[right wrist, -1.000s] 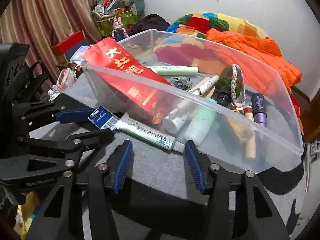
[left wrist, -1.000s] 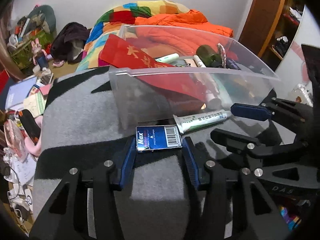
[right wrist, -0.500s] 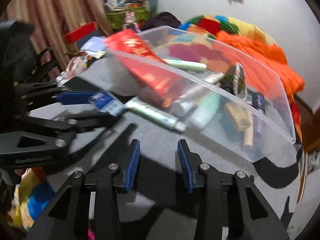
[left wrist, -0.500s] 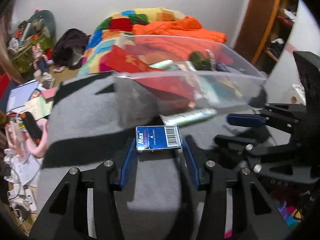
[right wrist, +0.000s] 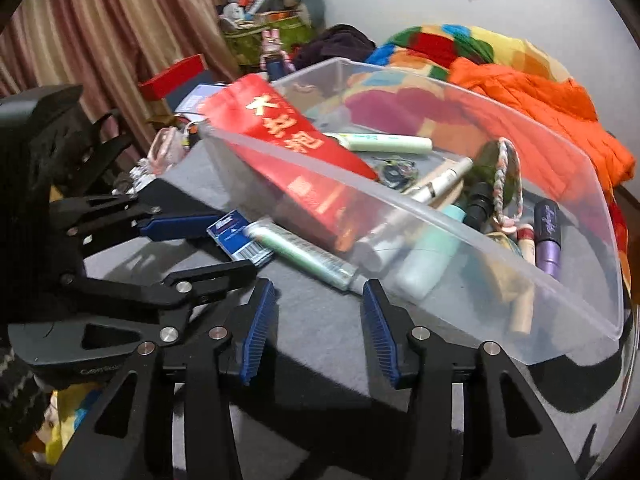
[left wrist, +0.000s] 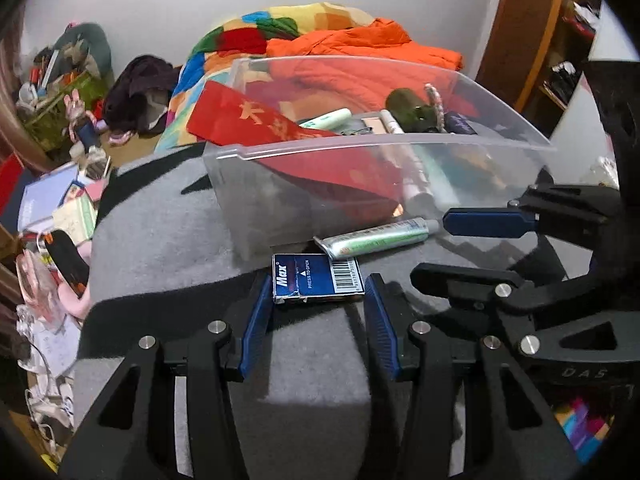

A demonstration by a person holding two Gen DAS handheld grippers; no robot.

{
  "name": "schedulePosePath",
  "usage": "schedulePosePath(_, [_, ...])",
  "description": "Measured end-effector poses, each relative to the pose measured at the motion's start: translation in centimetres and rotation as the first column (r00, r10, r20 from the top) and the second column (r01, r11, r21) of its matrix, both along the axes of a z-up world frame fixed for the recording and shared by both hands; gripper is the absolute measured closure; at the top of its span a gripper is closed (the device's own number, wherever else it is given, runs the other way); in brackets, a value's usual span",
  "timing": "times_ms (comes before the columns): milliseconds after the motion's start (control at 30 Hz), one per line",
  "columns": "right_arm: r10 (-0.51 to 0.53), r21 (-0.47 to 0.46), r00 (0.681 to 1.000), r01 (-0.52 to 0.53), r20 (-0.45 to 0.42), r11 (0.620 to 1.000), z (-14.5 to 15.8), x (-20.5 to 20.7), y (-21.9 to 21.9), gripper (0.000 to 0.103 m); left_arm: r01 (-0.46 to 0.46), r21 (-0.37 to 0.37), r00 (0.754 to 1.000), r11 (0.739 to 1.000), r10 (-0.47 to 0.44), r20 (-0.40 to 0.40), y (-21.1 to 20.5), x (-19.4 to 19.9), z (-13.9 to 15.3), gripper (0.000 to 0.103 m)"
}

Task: Organize objects
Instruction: 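Hold the blue card in the left gripper while the right grasps the white toothpaste tube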

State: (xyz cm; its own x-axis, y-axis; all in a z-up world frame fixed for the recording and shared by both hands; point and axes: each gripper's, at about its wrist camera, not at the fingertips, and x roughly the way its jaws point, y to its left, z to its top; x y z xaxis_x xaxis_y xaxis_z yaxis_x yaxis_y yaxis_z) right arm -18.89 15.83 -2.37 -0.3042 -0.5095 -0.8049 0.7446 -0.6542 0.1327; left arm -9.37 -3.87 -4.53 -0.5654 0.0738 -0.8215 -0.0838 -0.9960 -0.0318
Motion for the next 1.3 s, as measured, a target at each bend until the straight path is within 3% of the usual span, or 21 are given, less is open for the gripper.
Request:
schedulePosePath(167, [0.071, -0.008, 0.997, -0.071, -0.02, 0.997, 0.8, 1.5, 0.3, 0.059, 0.01, 0.019, 1.0, 1.0, -0.01, -0.022, -0.2, 1.7, 0.8, 0.056])
schedulePosePath(300, [0.049, 0.078, 0.994, -0.042, -0.099, 0.996, 0.7, 1.2, -0.4, 0.059, -0.025, 0.024, 0.999, 0.999, 0.025, -0.025, -1.5, 2.4, 1.0, 0.056])
schedulePosePath(367, [0.037, 0.11, 0.995, -0.027, -0.088, 0.994, 0.2, 0.4, -0.8, 0.059, -0.019, 0.036, 1.0, 0.999, 0.019, 0.003, -2.1, 2.3, 0.7, 0.056])
schedulePosePath(467, [0.028, 0.135, 0.997, -0.019, -0.065, 0.991, -0.6, -0.6, -1.1, 0.059, 0.023, 0.053, 0.998, 0.998, -0.027, 0.063, -2.4, 1.7, 0.1, 0.048])
schedulePosePath(667, [0.134, 0.058, 0.991, -0.134, 0.014, 0.989, -0.6, 0.1, -0.7, 0.059, 0.02, 0.084, 1.0, 0.996, -0.022, 0.015, -3.0, 1.7, 1.2, 0.044])
schedulePosePath(900, [0.108, 0.12, 0.992, -0.1, -0.062, 0.988, -0.1, -0.5, -1.9, 0.059, 0.024, 0.1, 0.999, 0.995, -0.028, 0.041, -3.0, 1.2, 0.4, 0.04])
schedulePosePath(1033, [0.154, 0.173, 0.984, -0.138, -0.084, 0.975, -0.9, 0.2, -3.5, 0.059, 0.042, 0.072, 0.998, 0.996, -0.046, 0.05, -2.1, 1.3, -0.3, 0.037])
schedulePosePath(1100, [0.171, 0.177, 0.981, -0.152, -0.095, 0.972, -1.0, 0.8, -3.6, 0.071, 0.042, 0.056, 0.998, 0.998, -0.045, 0.043, -1.8, 1.4, -0.3, 0.037])
schedulePosePath(1167, [0.197, 0.154, 0.978, -0.185, -0.065, 0.971, -0.8, 1.5, -3.1, 0.091, 0.036, 0.056, 0.999, 0.998, -0.038, 0.034, -1.8, 1.4, -0.3, 0.037])
schedulePosePath(1233, [0.227, 0.134, 0.973, -0.219, -0.042, 0.966, -0.6, 2.3, -2.6, 0.092, 0.027, 0.061, 0.999, 0.998, -0.028, 0.022, -1.9, 1.5, -0.4, 0.038])
schedulePosePath(1300, [0.244, 0.15, 0.968, -0.233, -0.064, 0.961, -0.4, 3.1, -2.4, 0.092, 0.021, 0.042, 1.0, 0.999, -0.022, 0.004, -1.9, 1.8, -0.5, 0.049])
